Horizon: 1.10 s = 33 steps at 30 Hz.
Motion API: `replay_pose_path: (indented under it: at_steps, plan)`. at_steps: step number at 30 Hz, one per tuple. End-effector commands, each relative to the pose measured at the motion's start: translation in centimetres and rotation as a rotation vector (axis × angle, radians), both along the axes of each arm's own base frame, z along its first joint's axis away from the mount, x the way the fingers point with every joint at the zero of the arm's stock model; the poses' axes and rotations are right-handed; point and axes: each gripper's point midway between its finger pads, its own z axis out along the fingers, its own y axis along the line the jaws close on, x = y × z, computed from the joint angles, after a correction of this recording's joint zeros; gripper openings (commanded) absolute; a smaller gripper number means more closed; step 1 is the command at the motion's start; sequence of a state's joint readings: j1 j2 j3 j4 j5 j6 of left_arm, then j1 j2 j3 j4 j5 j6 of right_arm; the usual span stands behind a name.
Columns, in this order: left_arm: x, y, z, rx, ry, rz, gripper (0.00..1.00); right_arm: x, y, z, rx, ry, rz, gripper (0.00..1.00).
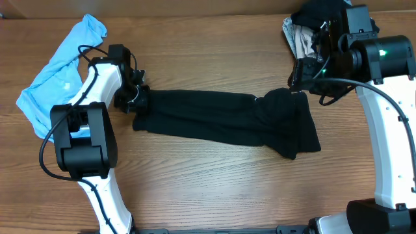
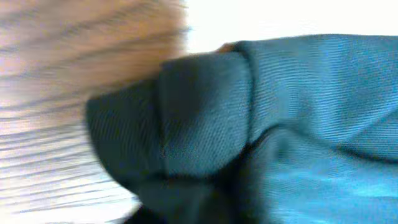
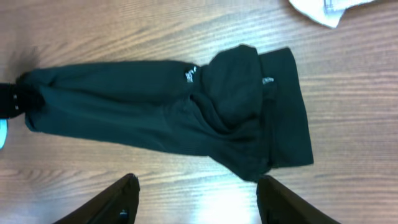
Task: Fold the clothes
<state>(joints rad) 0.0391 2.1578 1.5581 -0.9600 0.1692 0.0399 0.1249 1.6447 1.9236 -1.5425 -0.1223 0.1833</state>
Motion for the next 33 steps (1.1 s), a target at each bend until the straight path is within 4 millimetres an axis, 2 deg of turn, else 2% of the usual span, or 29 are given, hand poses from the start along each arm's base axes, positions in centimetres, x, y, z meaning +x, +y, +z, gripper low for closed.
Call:
replay_pose_path:
  at_steps: [1, 6, 11, 13, 18, 21, 23, 26, 33]
  plan:
    - [-1.1, 0.4, -2.0, 0.020, 0.051, 0.019, 0.04, 0.7, -0.1, 0.3, 0.001, -0.024, -0.024, 0.63]
    - [1.0, 2.6, -0.1, 0.046, -0.004, 0.064, 0.04, 1.5, 0.0, -1.1, 0.002, 0.009, -0.036, 0.61]
    - [3.6, 6.0, 3.6, 0.076, -0.079, 0.125, 0.04, 2.2, 0.1, -3.7, -0.007, 0.076, -0.037, 0.61]
    - [4.3, 7.4, 5.1, 0.110, -0.097, 0.143, 0.04, 2.5, 0.1, -4.7, -0.010, 0.097, -0.037, 0.55]
    - [4.5, 8.1, 7.6, 0.142, -0.107, 0.094, 0.04, 3.3, -0.2, -5.5, -0.008, 0.099, -0.052, 0.55]
    - [4.6, 7.2, 8.7, 0.131, -0.107, 0.067, 0.04, 3.8, -0.3, -5.5, -0.006, 0.081, -0.056, 0.58]
    - [5.0, 5.8, 9.3, 0.093, -0.125, 0.036, 0.04, 4.1, -0.3, -5.4, -0.004, 0.069, -0.057, 0.59]
    - [5.1, 2.8, 9.6, 0.038, -0.130, -0.026, 0.04, 4.4, -0.4, -5.3, -0.003, 0.058, -0.059, 0.60]
    - [3.9, -4.8, 9.4, 0.020, -0.098, -0.198, 0.04, 4.6, -0.6, -5.3, -0.003, 0.052, -0.065, 0.62]
